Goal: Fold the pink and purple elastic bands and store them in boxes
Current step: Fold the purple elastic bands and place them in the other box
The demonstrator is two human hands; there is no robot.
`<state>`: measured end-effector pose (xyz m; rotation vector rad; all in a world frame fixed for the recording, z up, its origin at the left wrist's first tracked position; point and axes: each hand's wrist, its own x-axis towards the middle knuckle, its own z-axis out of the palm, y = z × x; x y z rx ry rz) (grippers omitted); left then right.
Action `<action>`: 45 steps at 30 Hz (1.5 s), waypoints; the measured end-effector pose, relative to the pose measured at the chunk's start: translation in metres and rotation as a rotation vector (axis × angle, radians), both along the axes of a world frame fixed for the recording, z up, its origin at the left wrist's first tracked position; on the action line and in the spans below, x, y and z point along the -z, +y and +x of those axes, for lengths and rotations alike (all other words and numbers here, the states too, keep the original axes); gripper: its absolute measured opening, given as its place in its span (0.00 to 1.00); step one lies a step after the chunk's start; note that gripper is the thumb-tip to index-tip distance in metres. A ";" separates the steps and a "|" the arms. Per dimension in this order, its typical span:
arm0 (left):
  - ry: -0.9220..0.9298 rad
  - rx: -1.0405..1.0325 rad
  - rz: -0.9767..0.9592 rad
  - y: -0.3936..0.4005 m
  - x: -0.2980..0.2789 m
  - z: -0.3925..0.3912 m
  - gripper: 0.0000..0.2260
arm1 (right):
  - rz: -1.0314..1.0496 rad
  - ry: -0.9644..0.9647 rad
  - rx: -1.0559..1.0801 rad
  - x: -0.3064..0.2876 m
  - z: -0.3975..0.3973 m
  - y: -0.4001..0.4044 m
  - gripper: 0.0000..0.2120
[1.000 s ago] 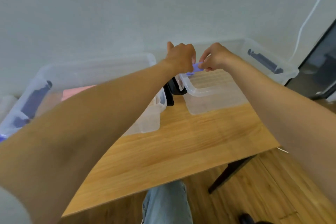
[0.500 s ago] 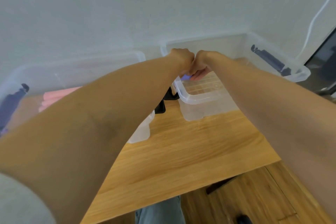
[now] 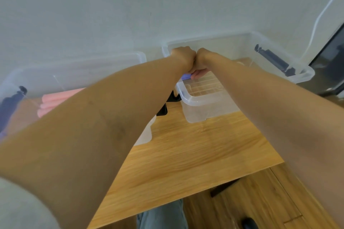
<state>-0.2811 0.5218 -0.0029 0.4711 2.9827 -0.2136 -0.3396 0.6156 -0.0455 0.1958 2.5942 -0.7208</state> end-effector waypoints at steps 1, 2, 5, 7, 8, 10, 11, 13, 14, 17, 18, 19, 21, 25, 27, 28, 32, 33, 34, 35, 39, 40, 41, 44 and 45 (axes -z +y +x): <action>0.015 0.010 -0.012 0.000 -0.003 0.001 0.04 | 0.057 0.057 0.003 -0.004 0.002 0.001 0.12; 0.029 0.020 -0.027 0.000 -0.008 0.002 0.04 | 0.113 0.121 0.003 -0.011 0.006 0.003 0.13; 0.050 0.036 -0.056 -0.005 -0.019 0.004 0.11 | 0.203 0.221 -0.044 -0.024 0.018 0.006 0.15; 0.094 0.061 -0.065 -0.010 -0.026 0.011 0.11 | 0.247 0.261 -0.103 -0.036 0.030 0.006 0.13; 0.124 0.068 -0.056 -0.013 -0.029 0.015 0.10 | 0.285 0.285 -0.141 -0.042 0.036 0.005 0.13; 0.185 0.063 -0.025 -0.020 -0.034 0.024 0.10 | 0.390 0.354 -0.232 -0.056 0.051 0.002 0.13; 0.198 0.049 -0.002 -0.025 -0.036 0.029 0.10 | 0.428 0.390 -0.274 -0.063 0.058 -0.002 0.13; 0.215 0.022 0.058 -0.037 -0.041 0.040 0.11 | 0.443 0.416 -0.332 -0.075 0.071 -0.013 0.14; 0.221 0.010 0.079 -0.044 -0.044 0.046 0.11 | 0.437 0.417 -0.353 -0.081 0.076 -0.020 0.13; 0.226 -0.028 0.106 -0.067 -0.053 0.065 0.11 | 0.423 0.422 -0.393 -0.095 0.091 -0.045 0.11; 0.230 -0.044 0.115 -0.077 -0.055 0.071 0.11 | 0.425 0.434 -0.406 -0.098 0.097 -0.055 0.10; 0.237 -0.060 0.116 -0.087 -0.058 0.078 0.11 | 0.430 0.448 -0.420 -0.101 0.101 -0.064 0.09; 0.247 -0.093 0.117 -0.109 -0.062 0.094 0.10 | 0.457 0.481 -0.453 -0.103 0.113 -0.084 0.06; 0.260 -0.163 0.105 -0.163 -0.064 0.123 0.11 | 0.491 0.542 -0.480 -0.107 0.139 -0.126 0.02; 0.254 -0.200 0.094 -0.190 -0.067 0.138 0.11 | 0.458 0.531 -0.523 -0.109 0.153 -0.149 0.04; 0.247 -0.220 0.090 -0.204 -0.067 0.147 0.11 | 0.433 0.509 -0.551 -0.109 0.161 -0.162 0.06; 0.231 -0.281 0.069 -0.256 -0.064 0.184 0.11 | 0.373 0.498 -0.629 -0.108 0.196 -0.216 0.11; 0.230 -0.295 0.066 -0.270 -0.062 0.193 0.11 | 0.359 0.501 -0.646 -0.108 0.204 -0.231 0.11; 0.227 -0.304 0.062 -0.283 -0.059 0.203 0.11 | 0.344 0.502 -0.665 -0.108 0.213 -0.247 0.10; 0.223 -0.314 0.062 -0.295 -0.057 0.212 0.11 | 0.330 0.500 -0.687 -0.106 0.223 -0.262 0.09; 0.224 -0.382 0.046 -0.344 -0.052 0.250 0.09 | 0.274 0.495 -0.765 -0.102 0.262 -0.322 0.05; 0.229 -0.401 0.045 -0.355 -0.052 0.259 0.08 | 0.269 0.500 -0.789 -0.100 0.271 -0.335 0.06; 0.232 -0.417 0.048 -0.367 -0.050 0.268 0.07 | 0.268 0.514 -0.812 -0.097 0.280 -0.348 0.08; 0.245 -0.469 0.056 -0.399 -0.042 0.291 0.03 | 0.323 0.605 -0.874 -0.090 0.305 -0.381 0.07; 0.249 -0.485 0.060 -0.408 -0.038 0.299 0.03 | 0.344 0.651 -0.884 -0.087 0.313 -0.388 0.02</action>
